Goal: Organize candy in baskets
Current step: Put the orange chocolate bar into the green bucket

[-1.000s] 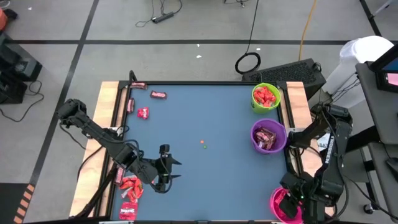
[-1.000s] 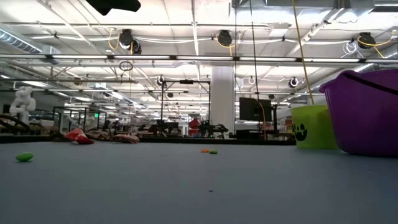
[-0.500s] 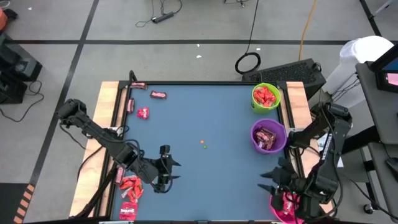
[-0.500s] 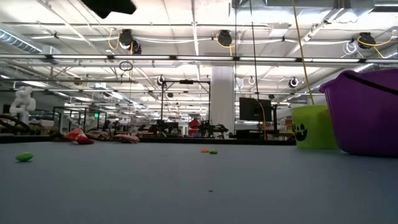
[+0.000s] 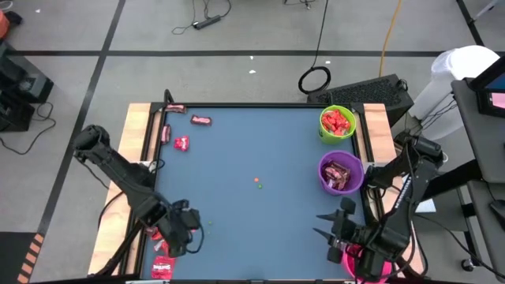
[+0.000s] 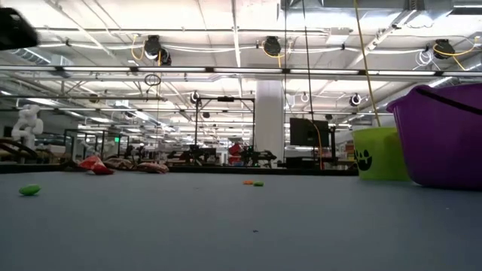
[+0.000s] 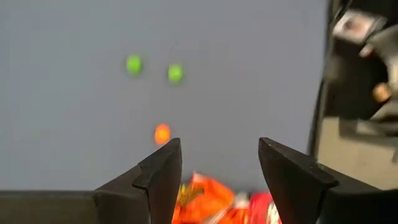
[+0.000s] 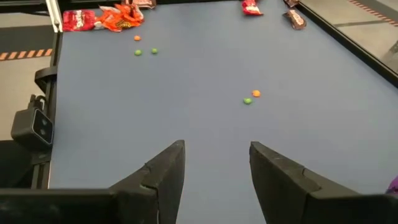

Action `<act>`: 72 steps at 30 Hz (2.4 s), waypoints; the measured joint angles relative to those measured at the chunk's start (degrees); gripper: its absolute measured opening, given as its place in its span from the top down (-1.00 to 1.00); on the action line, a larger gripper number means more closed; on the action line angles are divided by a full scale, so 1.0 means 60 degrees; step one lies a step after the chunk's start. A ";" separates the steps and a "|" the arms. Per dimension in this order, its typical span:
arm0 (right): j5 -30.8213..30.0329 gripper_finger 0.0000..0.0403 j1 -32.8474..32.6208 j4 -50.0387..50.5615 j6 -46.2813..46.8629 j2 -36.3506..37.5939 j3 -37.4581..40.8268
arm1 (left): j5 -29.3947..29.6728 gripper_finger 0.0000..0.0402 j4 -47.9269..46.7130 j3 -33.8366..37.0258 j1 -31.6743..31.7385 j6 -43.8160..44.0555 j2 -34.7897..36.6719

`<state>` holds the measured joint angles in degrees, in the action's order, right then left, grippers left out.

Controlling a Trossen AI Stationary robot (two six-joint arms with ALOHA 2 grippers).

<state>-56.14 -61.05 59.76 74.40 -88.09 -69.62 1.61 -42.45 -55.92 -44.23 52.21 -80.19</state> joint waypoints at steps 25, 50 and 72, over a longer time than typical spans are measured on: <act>0.0138 0.16 0.0057 -0.0072 -0.0130 0.0000 -0.0008 | -0.1622 0.32 -0.0441 0.0943 -0.0851 0.0495 -0.1879; 0.0104 0.10 0.0317 -0.2609 -0.2453 0.0007 0.0480 | 0.1917 0.99 0.2998 0.0040 0.0056 -0.3043 -0.1336; 0.0424 -0.42 0.1354 -0.8726 -0.6792 0.0004 0.2320 | 0.3566 0.98 1.0378 0.0044 0.1098 -0.8803 -0.2752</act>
<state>-53.60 -52.93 7.41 33.65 -88.07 -55.70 23.00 19.82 -55.66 -37.64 -0.61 -96.70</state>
